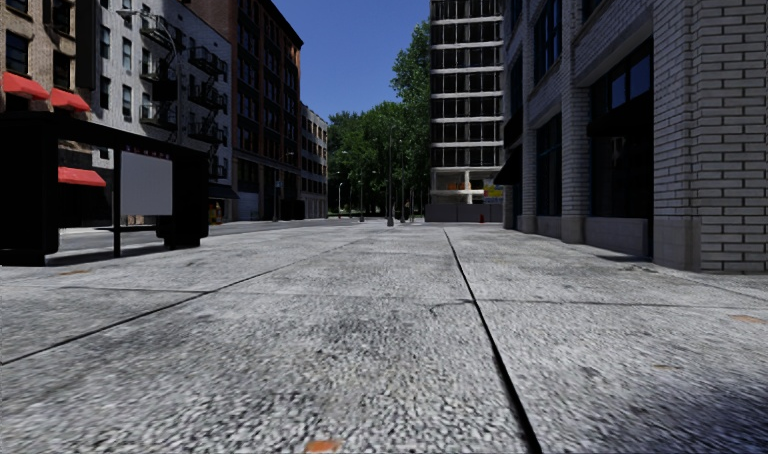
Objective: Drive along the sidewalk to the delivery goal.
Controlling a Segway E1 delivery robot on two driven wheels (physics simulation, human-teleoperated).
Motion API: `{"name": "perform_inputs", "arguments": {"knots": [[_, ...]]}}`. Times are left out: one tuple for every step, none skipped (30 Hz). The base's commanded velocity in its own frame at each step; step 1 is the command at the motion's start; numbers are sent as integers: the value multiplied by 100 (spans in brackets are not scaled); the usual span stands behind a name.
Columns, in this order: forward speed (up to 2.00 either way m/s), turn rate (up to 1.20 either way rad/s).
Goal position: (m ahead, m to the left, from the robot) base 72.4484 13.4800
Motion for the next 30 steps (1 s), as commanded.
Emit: {"name": "perform_inputs", "arguments": {"knots": [[200, 0], [200, 0], [200, 0], [200, 0], [200, 0], [200, 0], [200, 0], [200, 0], [200, 0], [200, 0], [200, 0], [200, 0], [200, 0], [200, 0], [200, 0], [200, 0], [200, 0], [200, 0], [200, 0], [200, 0], [200, 0], [200, 0], [200, 0], [200, 0], [200, 0], [200, 0], [200, 0], [200, 0], [200, 0], [200, 0]]}}
